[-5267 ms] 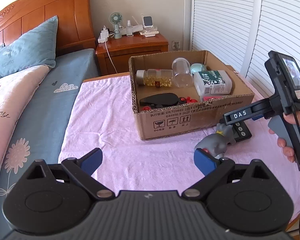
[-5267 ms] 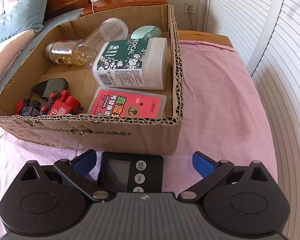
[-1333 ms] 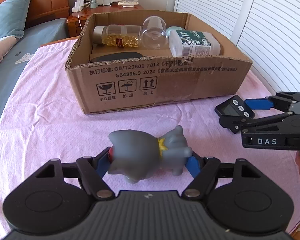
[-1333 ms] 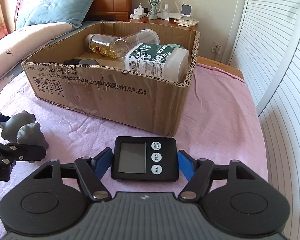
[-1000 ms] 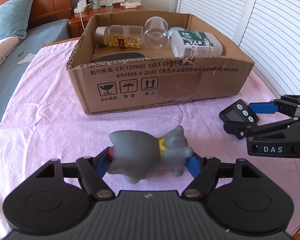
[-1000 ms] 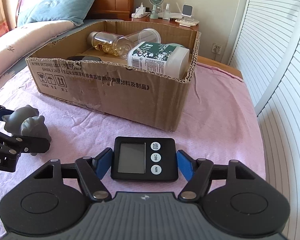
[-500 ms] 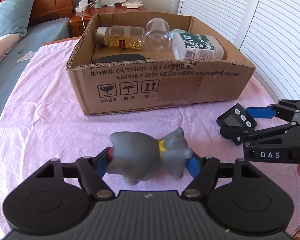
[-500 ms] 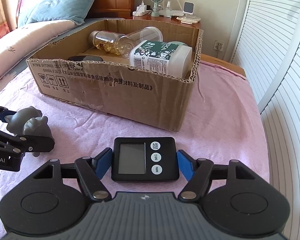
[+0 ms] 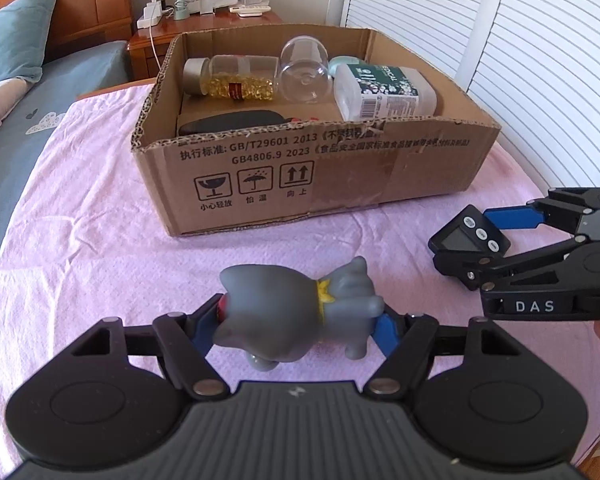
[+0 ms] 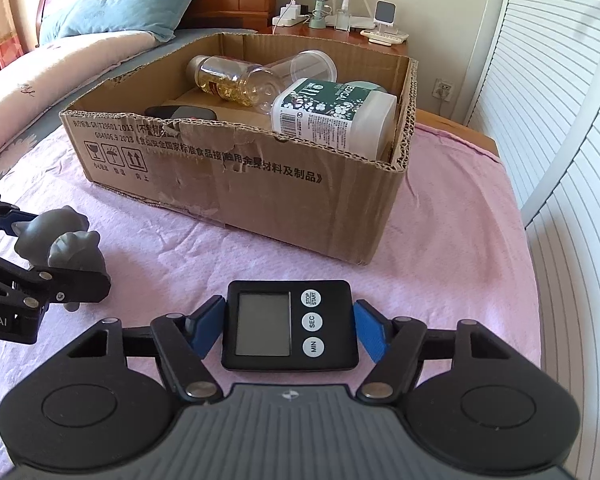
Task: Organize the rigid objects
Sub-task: 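Carry timer into box and open right gripper while left lifts elephant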
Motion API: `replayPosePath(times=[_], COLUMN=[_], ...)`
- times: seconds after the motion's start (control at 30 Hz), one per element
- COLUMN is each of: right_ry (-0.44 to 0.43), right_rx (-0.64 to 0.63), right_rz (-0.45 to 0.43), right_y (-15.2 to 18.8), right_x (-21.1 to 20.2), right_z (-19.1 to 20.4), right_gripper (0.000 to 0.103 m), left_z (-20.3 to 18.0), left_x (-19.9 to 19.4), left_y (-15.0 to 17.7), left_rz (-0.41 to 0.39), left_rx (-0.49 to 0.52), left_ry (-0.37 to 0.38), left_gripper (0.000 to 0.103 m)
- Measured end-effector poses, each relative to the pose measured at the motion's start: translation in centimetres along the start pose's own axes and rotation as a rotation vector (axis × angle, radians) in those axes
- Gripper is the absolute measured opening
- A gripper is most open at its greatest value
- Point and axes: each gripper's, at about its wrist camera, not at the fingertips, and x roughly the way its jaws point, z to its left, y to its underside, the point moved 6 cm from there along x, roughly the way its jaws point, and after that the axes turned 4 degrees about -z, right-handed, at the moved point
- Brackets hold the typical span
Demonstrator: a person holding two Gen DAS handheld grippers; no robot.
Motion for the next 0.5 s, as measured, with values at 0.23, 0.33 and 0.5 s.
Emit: replayPosePath(times=[0.23,0.33,0.5], right_ry=[-0.01,-0.015,-0.048], right_rx=[-0.05,-0.083,-0.112], right_rz=[-0.001,-0.009,-0.046], right_y=[0.1,-0.1,-1.5], right_x=[-1.9,-3.2,-5.9], right_z=[0.9,1.2,1.6], right_gripper=[0.074,0.074,0.074], left_z=[0.1,0.4,0.9], left_x=[-1.8,-2.8,-4.6], left_y=[0.0,-0.2,-0.6], left_rz=[0.018,0.027,0.023], left_rx=[0.082,0.099,0.134], left_ry=[0.023,0.04,0.043], left_gripper=[0.073,0.073,0.073])
